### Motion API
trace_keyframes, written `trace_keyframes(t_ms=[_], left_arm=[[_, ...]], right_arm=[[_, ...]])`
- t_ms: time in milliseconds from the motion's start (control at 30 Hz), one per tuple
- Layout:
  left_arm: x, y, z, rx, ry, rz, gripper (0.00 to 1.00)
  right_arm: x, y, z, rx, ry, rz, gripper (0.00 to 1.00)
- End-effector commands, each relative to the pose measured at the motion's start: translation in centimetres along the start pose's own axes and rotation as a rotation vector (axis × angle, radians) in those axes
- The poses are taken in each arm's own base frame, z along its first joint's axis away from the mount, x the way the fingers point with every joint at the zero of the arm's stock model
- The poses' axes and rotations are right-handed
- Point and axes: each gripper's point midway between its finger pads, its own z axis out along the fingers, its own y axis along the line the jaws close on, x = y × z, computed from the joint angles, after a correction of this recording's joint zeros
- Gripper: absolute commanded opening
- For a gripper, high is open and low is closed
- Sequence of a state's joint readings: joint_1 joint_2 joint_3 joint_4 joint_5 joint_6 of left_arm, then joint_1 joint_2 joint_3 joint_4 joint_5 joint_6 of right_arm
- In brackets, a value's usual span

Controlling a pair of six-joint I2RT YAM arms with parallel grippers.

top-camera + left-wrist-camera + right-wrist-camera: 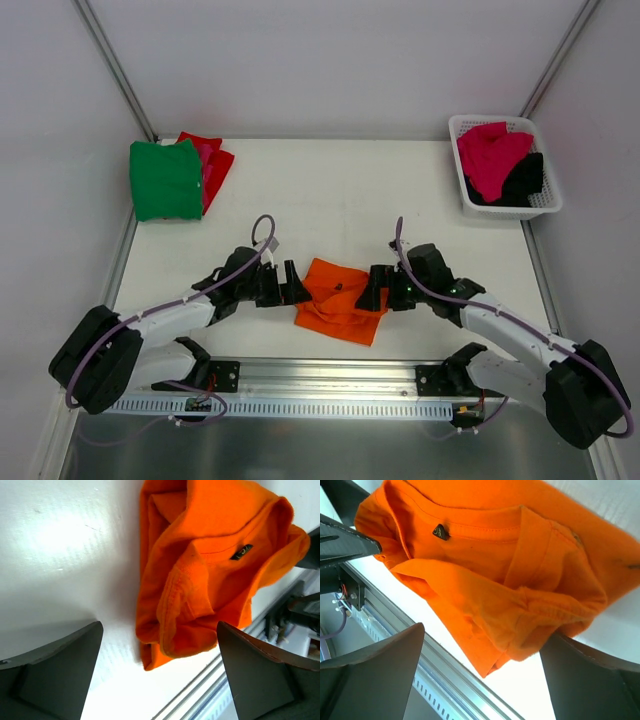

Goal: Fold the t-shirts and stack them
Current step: Fold the tshirt

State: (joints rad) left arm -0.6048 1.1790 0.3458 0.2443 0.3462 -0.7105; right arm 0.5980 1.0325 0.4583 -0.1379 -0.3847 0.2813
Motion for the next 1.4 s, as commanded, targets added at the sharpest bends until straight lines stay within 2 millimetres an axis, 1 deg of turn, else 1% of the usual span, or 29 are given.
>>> trace_keyframes(t_ms=[0, 33, 67, 133, 167, 200, 233, 300, 367, 400, 433, 467, 500, 533, 567, 600, 633, 700, 733, 833, 867, 967, 1000, 1100, 1167, 1200, 1267, 1300, 1367], left_arm=[[-1.2, 0.0, -1.3, -0.068, -0.087, 0.030, 0.99], [-1.5, -0.4, -1.7, -0.064, -0.111, 0.043, 0.99], [-2.4, -1.9, -2.7, -0.022, -0.167, 0.069, 0.99], [-2.8, -3.5, -3.7, 0.022, -0.201, 0.105, 0.99], [-3.7, -5.1, -4.6, 0.065, -0.230, 0.133, 0.99], [-4.0, -5.6, -4.9, 0.073, -0.232, 0.147, 0.99], [-4.5, -6.3, -5.1, 0.072, -0.229, 0.171, 0.99], [-4.9, -7.1, -5.0, 0.079, -0.205, 0.201, 0.99], [-5.7, -7.5, -3.9, 0.055, -0.171, 0.244, 0.99], [-6.0, -7.5, -3.3, 0.045, -0.158, 0.251, 0.95], [-6.4, -7.9, -2.2, 0.043, -0.121, 0.280, 0.89], [-6.8, -8.3, -1.6, 0.044, -0.108, 0.293, 0.81], [-7.0, -8.4, -0.9, 0.040, -0.087, 0.300, 0.52], [-7.6, -8.8, 0.5, 0.043, -0.054, 0.322, 0.35], [-7.8, -9.0, 1.1, 0.043, -0.039, 0.325, 0.19], [-7.5, -8.1, 2.7, 0.016, 0.004, 0.315, 0.00], [-8.1, -9.5, 3.1, 0.056, 0.016, 0.324, 0.00], [-8.0, -10.0, 4.3, 0.081, 0.057, 0.321, 0.00], [-8.1, -10.2, 5.3, 0.089, 0.081, 0.316, 0.00], [-8.0, -10.7, 6.5, 0.108, 0.115, 0.317, 0.00], [-7.6, -11.1, 6.6, 0.129, 0.135, 0.322, 0.00], [-6.9, -11.4, 7.3, 0.143, 0.165, 0.326, 0.00], [-6.6, -11.3, 7.5, 0.141, 0.174, 0.324, 0.00], [-5.7, -11.7, 8.0, 0.150, 0.202, 0.323, 0.00], [-4.9, -11.7, 8.7, 0.150, 0.229, 0.322, 0.00], [-3.6, -11.7, 9.3, 0.146, 0.260, 0.331, 0.00], [-2.6, -11.3, 9.9, 0.126, 0.279, 0.329, 0.00], [-2.1, -10.5, 10.4, 0.102, 0.293, 0.312, 0.00], [-1.7, -9.0, 10.9, 0.043, 0.292, 0.280, 0.00]], right_arm=[[-0.3, -0.4, -1.2, 0.045, -0.043, -0.027, 0.99], [-0.3, -0.5, -1.5, 0.055, -0.048, -0.028, 1.00], [-0.5, -0.3, -1.8, 0.053, -0.058, -0.036, 1.00], [-1.4, 0.3, -2.5, 0.045, -0.096, -0.051, 0.99], [-1.7, 0.6, -2.7, 0.042, -0.102, -0.056, 0.99], [-2.4, 1.1, -3.0, 0.034, -0.117, -0.065, 1.00], [-2.5, 1.1, -2.9, 0.042, -0.112, -0.068, 0.99], [-2.9, 1.4, -2.8, 0.038, -0.102, -0.072, 1.00], [-3.9, 1.8, -2.4, 0.039, -0.101, -0.074, 1.00], [-4.0, 1.9, -2.2, 0.037, -0.096, -0.071, 0.99], [-4.8, 2.4, -2.1, 0.024, -0.114, -0.076, 0.98], [-4.8, 2.3, -1.7, 0.027, -0.103, -0.069, 0.85], [-5.2, 2.3, -1.5, 0.028, -0.109, -0.062, 0.28], [-5.7, 2.5, -1.4, 0.026, -0.112, -0.056, 0.02], [-5.6, 2.3, -1.0, 0.037, -0.098, -0.039, 0.00], [-5.7, 2.5, -0.8, 0.027, -0.096, -0.039, 0.01], [-5.7, 2.4, -0.7, 0.028, -0.094, -0.035, 0.01], [-5.6, 2.4, -0.8, 0.030, -0.097, -0.030, 0.00], [-5.6, 2.4, -0.9, 0.032, -0.100, -0.029, 0.00], [-5.5, 2.2, -1.5, 0.044, -0.112, -0.033, 0.01], [-5.4, 2.1, -1.7, 0.049, -0.116, -0.033, 0.00], [-5.4, 2.1, -2.1, 0.054, -0.133, -0.040, 0.01], [-5.3, 2.0, -2.1, 0.056, -0.130, -0.040, 0.01], [-5.0, 1.9, -2.0, 0.055, -0.118, -0.037, 0.00], [-4.8, 1.6, -1.9, 0.063, -0.113, -0.031, 0.00], [-4.7, 1.5, -1.9, 0.065, -0.112, -0.030, 0.01], [-4.7, 1.5, -2.0, 0.064, -0.120, -0.032, 0.01], [-4.6, 1.5, -2.0, 0.065, -0.121, -0.033, 0.01], [-4.5, 1.4, -2.2, 0.066, -0.127, -0.033, 0.00]])
